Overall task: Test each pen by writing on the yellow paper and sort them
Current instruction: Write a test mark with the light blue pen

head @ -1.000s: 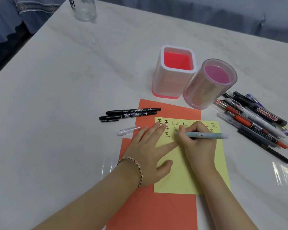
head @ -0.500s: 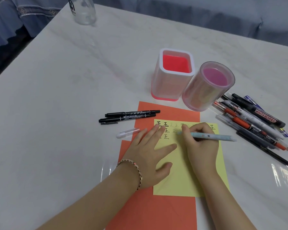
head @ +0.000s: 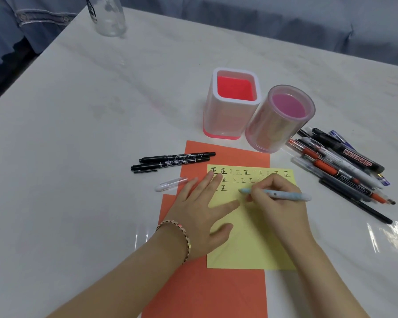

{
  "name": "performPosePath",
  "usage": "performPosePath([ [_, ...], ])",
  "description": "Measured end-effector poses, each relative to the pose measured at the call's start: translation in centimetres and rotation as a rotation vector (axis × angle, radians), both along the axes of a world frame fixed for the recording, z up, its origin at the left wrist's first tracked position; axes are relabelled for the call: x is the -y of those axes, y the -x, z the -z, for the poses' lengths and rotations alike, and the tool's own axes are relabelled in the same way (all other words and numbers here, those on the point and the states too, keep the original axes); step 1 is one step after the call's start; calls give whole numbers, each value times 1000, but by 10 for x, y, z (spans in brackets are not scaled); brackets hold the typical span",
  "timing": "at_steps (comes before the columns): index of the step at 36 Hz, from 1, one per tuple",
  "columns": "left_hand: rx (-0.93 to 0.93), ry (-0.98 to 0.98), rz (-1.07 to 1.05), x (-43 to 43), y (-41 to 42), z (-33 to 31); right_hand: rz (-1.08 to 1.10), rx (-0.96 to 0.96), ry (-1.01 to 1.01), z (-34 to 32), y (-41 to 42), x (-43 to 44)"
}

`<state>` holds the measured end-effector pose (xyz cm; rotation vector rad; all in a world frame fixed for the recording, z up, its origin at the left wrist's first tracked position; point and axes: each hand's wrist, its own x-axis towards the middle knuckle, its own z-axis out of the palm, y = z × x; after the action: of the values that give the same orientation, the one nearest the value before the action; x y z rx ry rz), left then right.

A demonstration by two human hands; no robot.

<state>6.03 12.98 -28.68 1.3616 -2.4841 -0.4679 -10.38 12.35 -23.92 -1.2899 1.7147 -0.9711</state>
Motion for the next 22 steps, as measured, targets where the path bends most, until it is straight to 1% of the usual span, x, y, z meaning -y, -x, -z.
performPosePath([
  [1,4,0,-2,0,0,0,20,0,3,0,2,0],
  [5,0,2,-5,0,0,0,-11,-38,-34,1,5,-4],
  [8,-10,9,-3,0,0,0,53,-40,-15,2,8,-7],
  [11,-11,20,-5,0,0,0,34,-57,-42,1,9,-10],
  [15,-26,28,-5,0,1,1,109,-71,-36,2,17,-12],
  [19,-22,44,7,0,1,3,26,-59,-95,-3,19,-17],
  [22,-9,45,15,0,0,4,121,-36,-48,-3,25,-19],
])
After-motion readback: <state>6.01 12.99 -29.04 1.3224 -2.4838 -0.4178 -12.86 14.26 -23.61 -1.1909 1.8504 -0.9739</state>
